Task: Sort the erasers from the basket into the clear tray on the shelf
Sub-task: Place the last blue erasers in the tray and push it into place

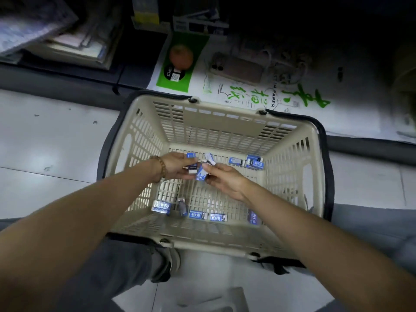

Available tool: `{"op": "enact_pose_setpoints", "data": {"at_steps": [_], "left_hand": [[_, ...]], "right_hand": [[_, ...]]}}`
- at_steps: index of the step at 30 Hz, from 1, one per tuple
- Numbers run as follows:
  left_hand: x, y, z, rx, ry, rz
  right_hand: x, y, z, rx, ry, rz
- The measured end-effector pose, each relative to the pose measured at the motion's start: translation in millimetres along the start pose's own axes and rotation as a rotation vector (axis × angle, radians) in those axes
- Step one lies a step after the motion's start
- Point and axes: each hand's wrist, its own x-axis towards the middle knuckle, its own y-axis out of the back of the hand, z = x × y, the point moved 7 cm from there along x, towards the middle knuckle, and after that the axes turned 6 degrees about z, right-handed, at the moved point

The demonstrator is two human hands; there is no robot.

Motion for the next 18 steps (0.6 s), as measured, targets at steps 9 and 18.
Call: {"op": "enact_pose_setpoints", "data": {"at_steps": [9, 18], "left_hand": [[-138, -26, 158, 0.247, -0.488, 0.043], [-195, -55, 190, -0.029, -0.654, 0.001]], "right_hand": [[-133, -2, -170, -0.200, 0.290, -0.009], [-216, -11, -222, 0.086, 0.594, -0.023]]}}
